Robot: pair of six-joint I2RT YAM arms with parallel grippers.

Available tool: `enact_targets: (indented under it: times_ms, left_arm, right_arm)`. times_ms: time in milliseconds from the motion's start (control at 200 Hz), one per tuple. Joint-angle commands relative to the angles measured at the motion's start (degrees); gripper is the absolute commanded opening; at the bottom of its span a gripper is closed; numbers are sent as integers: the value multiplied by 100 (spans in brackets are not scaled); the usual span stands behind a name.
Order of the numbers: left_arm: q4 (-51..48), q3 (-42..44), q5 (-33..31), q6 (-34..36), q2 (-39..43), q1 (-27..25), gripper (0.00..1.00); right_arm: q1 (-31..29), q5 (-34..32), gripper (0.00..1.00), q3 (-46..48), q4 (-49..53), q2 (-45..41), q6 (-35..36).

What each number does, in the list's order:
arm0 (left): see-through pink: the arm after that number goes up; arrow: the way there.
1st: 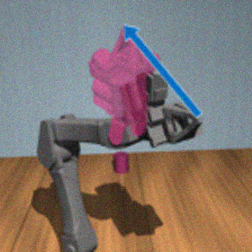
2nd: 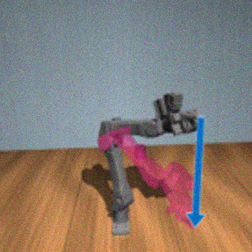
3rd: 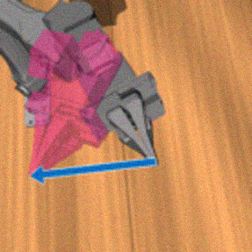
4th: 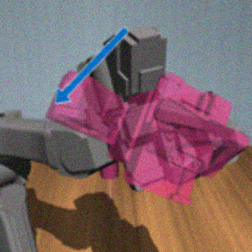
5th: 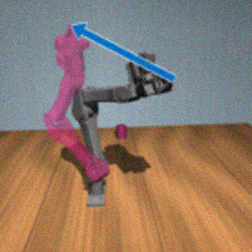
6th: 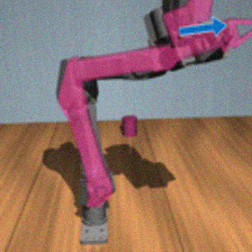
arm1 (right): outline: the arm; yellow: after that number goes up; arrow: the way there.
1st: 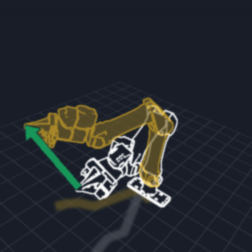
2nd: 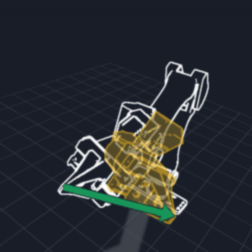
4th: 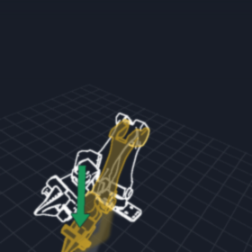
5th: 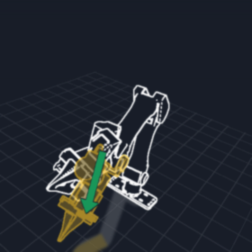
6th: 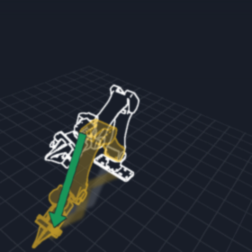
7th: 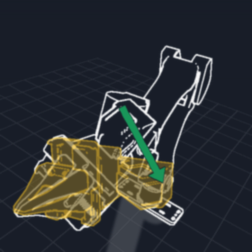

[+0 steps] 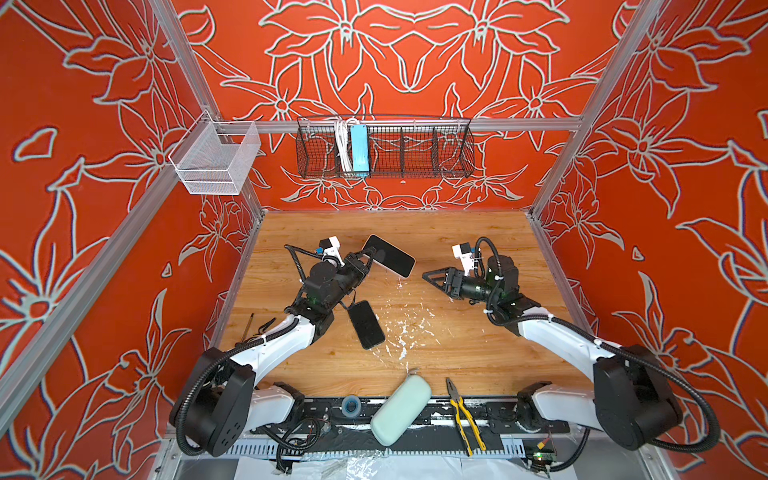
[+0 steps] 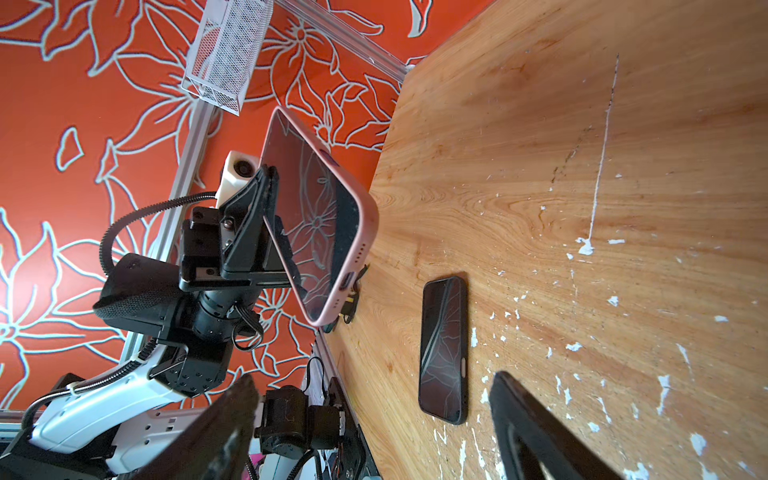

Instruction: Take the phone out of the phone case

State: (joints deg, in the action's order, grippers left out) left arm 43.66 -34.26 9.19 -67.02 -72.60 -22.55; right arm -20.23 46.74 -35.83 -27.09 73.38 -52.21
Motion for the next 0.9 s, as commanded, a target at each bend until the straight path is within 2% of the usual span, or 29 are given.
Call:
enact_targets:
  times_ms: [0,110,205,370,891]
  left_arm:
    - [1133,13,102,-351,-207,7,0]
    - [1543,-2,214,-598,-528,-3,0]
    - [1828,5,250,-636,-706,-4,0]
    - [1566,-61,287,-527,-671,3,0]
    - [1570,-37,259,-487,-583,-13,0]
  right_arm:
    - [-15,143,88,129,-858,185,-483]
    - [-75,178,87,122,-1138,285,-577]
    - [-158,152,87,43,-950,301,-427]
    - [-305,57,86,32,-1019,389,-410]
    - [-595,-157,81,-179,-1457,734,-453]
